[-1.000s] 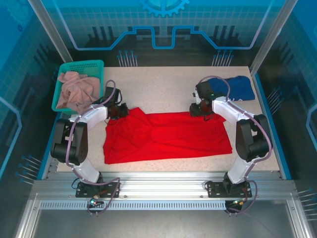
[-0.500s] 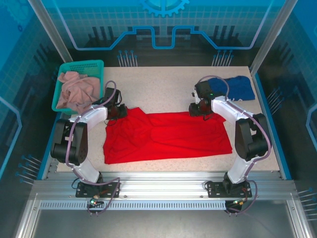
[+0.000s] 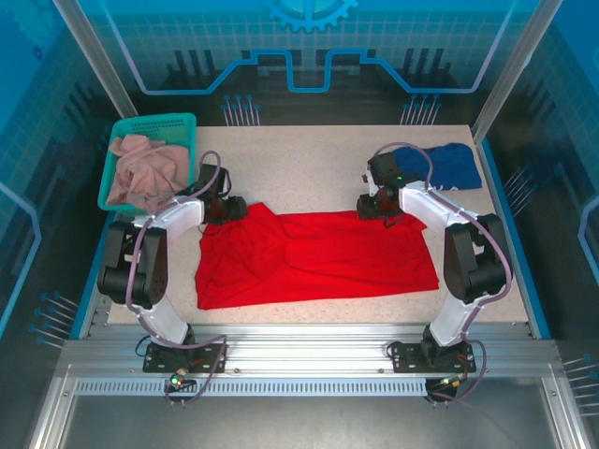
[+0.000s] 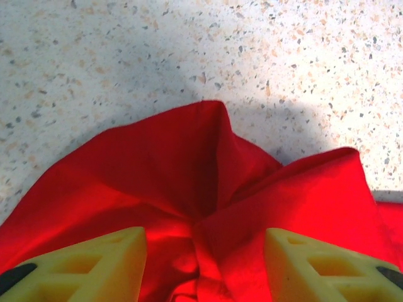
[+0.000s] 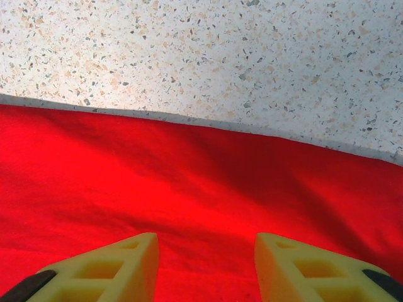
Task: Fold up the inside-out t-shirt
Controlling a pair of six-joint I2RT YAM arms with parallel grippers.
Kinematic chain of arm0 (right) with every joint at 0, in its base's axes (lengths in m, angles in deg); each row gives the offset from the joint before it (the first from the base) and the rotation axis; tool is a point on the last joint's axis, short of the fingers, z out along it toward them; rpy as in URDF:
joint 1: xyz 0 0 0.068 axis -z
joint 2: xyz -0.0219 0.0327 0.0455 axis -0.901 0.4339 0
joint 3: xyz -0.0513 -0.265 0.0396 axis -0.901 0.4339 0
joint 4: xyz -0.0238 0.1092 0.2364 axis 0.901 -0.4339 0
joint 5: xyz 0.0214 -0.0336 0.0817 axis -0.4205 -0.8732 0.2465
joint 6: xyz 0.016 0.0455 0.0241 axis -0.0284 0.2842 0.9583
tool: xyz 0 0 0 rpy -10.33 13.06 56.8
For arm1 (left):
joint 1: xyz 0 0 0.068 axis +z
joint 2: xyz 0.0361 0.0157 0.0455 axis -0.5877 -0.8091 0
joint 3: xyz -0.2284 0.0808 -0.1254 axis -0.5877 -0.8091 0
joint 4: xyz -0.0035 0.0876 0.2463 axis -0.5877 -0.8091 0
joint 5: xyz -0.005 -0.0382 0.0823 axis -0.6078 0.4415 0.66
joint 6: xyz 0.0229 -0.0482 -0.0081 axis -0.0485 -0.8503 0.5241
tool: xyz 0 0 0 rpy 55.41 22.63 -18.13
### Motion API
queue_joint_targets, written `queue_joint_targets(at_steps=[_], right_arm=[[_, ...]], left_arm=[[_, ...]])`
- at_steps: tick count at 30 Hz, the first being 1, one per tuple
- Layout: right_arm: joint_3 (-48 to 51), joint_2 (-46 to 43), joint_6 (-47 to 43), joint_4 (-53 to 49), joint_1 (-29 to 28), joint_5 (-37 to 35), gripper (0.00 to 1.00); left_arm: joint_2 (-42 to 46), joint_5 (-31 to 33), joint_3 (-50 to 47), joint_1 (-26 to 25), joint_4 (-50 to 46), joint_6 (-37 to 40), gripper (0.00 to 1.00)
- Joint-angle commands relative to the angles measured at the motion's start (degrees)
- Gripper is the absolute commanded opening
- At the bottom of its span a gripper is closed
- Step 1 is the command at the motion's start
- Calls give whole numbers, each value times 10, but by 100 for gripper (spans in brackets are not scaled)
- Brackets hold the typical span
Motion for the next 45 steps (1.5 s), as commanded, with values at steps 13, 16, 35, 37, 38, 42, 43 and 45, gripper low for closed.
queue_joint_targets(at_steps=[13, 16, 35, 37, 38, 42, 43, 45], right_arm=[[-15, 17, -6, -12, -10, -1, 45], [-17, 20, -6, -12, -11, 0, 45], [-13, 15, -6, -15, -12, -1, 45], [-12, 12, -6, -16, -12, -3, 45], [-12, 8, -6, -17, -12, -4, 45], [-11, -3, -8, -18, -12, -9, 45], [-12, -5, -9, -18, -12, -10, 45], [-11, -4, -9, -17, -12, -9, 45]], left_arm=[[3, -56, 6, 11, 35, 3, 31], [7, -56, 3, 11, 31, 3, 27], [26, -50, -11, 10, 19, 2, 4], [37, -38, -16, 11, 13, 2, 1], [45, -30, -19, 11, 8, 2, 0], [101, -19, -48, 10, -8, -10, 0], [114, -20, -56, 11, -11, -15, 0], [143, -26, -75, 11, -20, -35, 0]])
